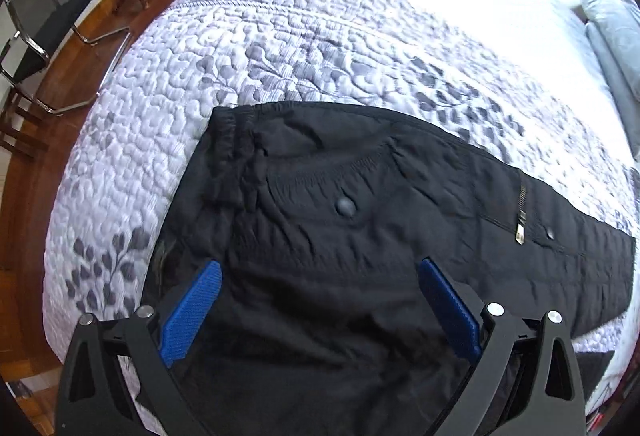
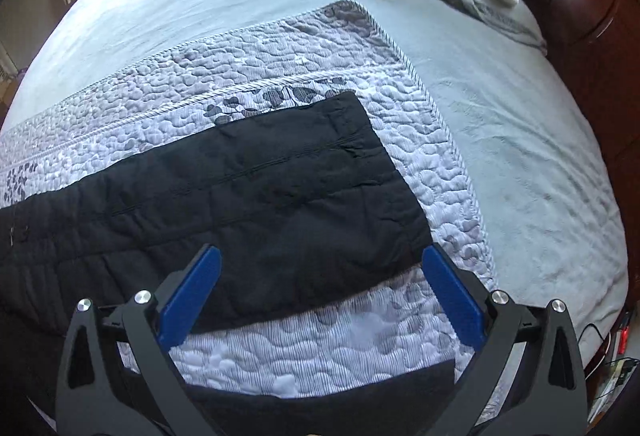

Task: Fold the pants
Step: 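Lower the right tool onto a pant leg hem while the left tool grips the waistband, then lift the hem with the right tool and fold it toward the waistband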

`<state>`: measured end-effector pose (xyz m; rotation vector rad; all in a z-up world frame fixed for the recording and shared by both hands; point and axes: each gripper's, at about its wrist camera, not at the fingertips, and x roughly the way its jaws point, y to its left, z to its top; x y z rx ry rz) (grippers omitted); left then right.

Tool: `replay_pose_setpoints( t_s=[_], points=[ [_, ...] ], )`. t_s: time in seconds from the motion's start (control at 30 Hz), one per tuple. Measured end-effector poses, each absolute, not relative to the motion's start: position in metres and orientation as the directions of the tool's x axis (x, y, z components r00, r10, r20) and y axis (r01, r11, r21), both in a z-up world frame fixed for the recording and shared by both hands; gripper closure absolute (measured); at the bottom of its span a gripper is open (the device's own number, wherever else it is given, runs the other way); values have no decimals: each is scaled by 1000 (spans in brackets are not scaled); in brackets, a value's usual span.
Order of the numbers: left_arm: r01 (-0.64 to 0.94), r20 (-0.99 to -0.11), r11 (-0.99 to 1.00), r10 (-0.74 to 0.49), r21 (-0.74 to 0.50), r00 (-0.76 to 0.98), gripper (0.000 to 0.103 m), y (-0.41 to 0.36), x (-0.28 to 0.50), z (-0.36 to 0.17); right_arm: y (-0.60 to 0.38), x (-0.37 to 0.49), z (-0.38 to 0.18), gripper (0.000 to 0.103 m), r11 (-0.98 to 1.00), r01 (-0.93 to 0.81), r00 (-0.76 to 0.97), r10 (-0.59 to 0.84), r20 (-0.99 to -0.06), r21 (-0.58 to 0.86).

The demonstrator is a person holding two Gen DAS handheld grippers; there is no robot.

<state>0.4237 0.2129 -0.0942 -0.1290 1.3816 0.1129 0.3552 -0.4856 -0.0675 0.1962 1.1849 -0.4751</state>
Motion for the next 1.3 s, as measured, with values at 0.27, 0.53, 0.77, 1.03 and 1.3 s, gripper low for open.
replay_pose_setpoints(
  t_s=[0.27, 0.53, 0.77, 1.03, 1.3],
  points=[
    [-256, -994, 961, -102, -109, 37, 4, 228, 475, -155, -513, 398, -101, 2, 903, 422, 279, -215, -936, -82],
    [-244, -995, 965, -102, -96, -9, 4, 225, 482, -177, -546, 422, -112, 2, 899, 437, 266, -169, -949, -38],
    [-199, -999, 980, 21, 29, -43, 17, 192, 485, -184, -561, 445, -129, 2, 892, 450, 243, -155, -957, -31],
    [-128, -997, 989, 70, 74, -39, 64, 166, 502, -174, -570, 476, -166, 2, 869, 492, 157, -156, -975, -60],
    [-74, -994, 991, 111, 110, 8, 82, 128, 502, -164, -560, 469, -162, 83, 904, 427, 239, -131, -962, -17]
  ],
)
